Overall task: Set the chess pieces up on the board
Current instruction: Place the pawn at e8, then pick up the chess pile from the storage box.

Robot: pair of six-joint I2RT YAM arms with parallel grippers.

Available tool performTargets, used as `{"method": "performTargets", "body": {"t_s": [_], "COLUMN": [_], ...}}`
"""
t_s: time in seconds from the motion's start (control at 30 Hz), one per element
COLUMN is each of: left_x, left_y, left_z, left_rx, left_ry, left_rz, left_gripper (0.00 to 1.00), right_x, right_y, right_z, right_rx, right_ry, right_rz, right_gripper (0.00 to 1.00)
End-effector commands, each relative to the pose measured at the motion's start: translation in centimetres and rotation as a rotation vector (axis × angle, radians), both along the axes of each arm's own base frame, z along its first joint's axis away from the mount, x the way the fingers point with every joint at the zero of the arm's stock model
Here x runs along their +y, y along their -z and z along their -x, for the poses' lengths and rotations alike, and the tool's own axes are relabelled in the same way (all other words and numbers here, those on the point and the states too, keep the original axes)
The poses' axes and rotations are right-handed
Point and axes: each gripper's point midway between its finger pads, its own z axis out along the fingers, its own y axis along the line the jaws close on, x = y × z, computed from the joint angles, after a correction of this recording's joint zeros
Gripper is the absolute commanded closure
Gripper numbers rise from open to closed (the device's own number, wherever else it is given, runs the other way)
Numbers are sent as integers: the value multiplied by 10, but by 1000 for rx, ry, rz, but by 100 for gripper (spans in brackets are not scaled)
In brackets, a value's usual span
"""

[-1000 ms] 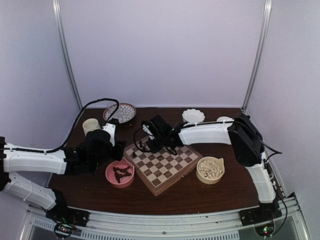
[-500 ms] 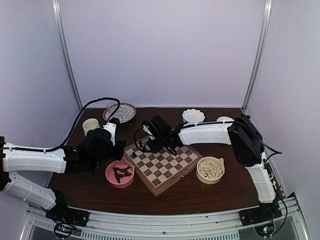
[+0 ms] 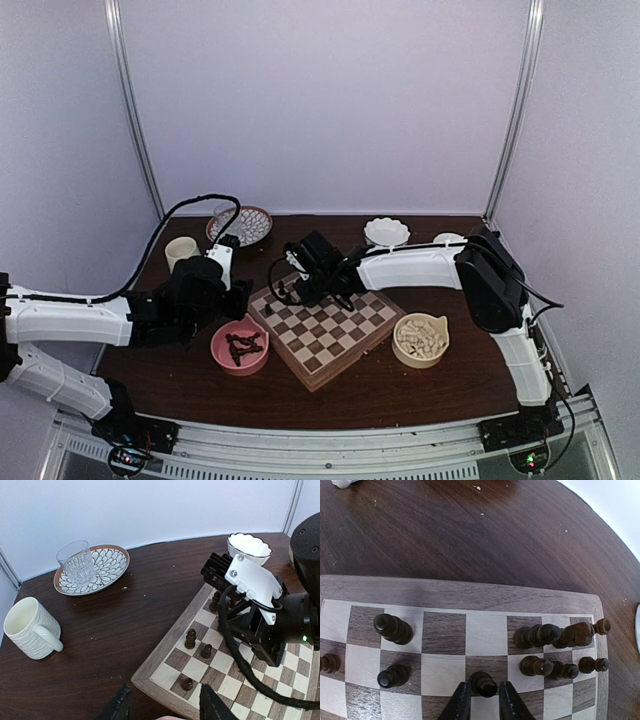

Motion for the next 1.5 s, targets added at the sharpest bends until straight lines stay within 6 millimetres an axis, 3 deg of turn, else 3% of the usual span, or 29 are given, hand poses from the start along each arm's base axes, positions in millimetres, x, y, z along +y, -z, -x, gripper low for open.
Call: {"method": "performTargets", "body": {"t_s": [0.0,0.17,0.43,0.6,0.7,0.9,1.03,1.23,1.4,1.47], "left_x": [-5,-4,-3,-4,-7,13,23,13,39,37], "left_y": [-14,-15,-9,6,27,72,88,83,89,91], "left_z": [-3,-3,-2,2,8,24,34,34,22,22], "left_rx": [-30,-30,-7,66,168,319,420,439,476,494], "left_ry": [-4,-4,-1,40,99,96,96,90,-219,-229], "left_rz": [21,20,-16,-23,-47,-140,-80,49,172,175], "left_gripper": [53,54,62,69,69,69,68,60,62,63], "right_x": [4,7,10,0,-10,-30,-40,-39,-44,-45], "right_y": [-6,-16,-50,-65,-73,-61,-57,-56,-62,-64], "right_z": [-7,-3,12,34,51,90,94,95,92,92], "right_rx": [-11,2,-1,2,30,100,67,62,29,23], "right_ry": [1,-20,-59,-72,-97,-123,-103,-100,-85,-84], "right_rz": [-12,-30,-72,-87,-117,-160,-201,-199,-201,-207], "right_gripper": [76,73,71,71,70,70,71,73,73,73]}}
